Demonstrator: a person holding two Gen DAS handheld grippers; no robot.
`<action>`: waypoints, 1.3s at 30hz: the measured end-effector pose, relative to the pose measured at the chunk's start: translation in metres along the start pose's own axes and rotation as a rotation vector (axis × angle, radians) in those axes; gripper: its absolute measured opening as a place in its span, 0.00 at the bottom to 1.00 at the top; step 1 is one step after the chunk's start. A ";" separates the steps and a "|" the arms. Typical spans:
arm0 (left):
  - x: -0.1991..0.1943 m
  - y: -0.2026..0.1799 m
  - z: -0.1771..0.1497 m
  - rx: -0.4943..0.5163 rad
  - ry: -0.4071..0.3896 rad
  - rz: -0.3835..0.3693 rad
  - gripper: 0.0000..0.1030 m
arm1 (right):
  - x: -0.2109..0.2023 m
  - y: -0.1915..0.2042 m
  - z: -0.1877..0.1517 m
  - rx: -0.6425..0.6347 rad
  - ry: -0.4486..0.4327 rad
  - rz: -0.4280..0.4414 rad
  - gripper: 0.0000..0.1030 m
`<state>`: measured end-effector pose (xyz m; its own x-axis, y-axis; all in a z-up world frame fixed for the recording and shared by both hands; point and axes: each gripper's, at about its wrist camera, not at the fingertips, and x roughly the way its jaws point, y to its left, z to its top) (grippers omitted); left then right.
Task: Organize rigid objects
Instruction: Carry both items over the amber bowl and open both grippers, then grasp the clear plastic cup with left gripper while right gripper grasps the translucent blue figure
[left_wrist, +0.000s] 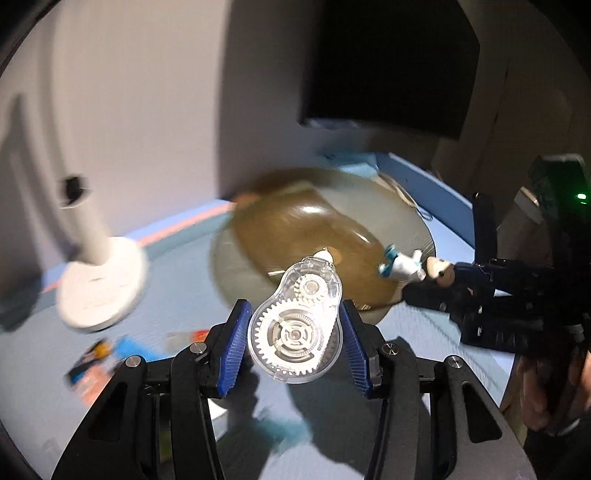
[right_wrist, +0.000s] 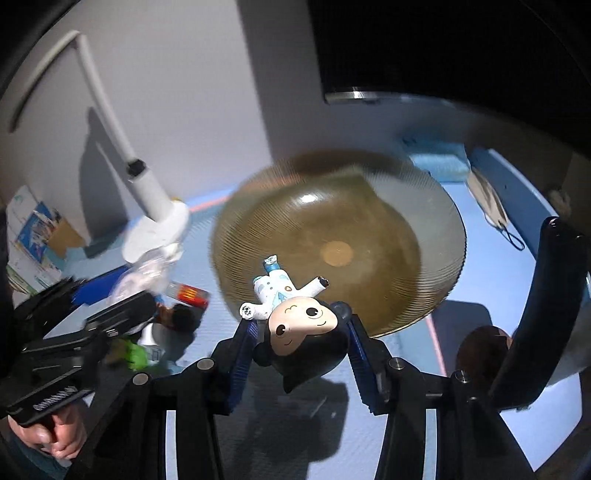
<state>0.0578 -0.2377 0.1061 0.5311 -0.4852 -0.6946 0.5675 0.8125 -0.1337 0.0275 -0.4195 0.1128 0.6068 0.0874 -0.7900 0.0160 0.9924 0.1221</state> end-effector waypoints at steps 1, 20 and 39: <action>0.011 -0.003 0.003 -0.001 0.014 -0.003 0.45 | 0.008 -0.004 0.003 -0.004 0.019 -0.016 0.46; -0.058 0.066 -0.023 -0.188 -0.075 0.102 0.70 | -0.027 -0.008 -0.002 0.018 -0.076 0.058 0.59; -0.139 0.212 -0.230 -0.577 -0.026 0.502 0.77 | 0.054 0.127 -0.094 -0.130 -0.107 0.260 0.74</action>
<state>-0.0401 0.0765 0.0112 0.6574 -0.0150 -0.7534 -0.1603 0.9741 -0.1592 -0.0124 -0.2810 0.0295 0.6576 0.3372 -0.6738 -0.2484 0.9413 0.2286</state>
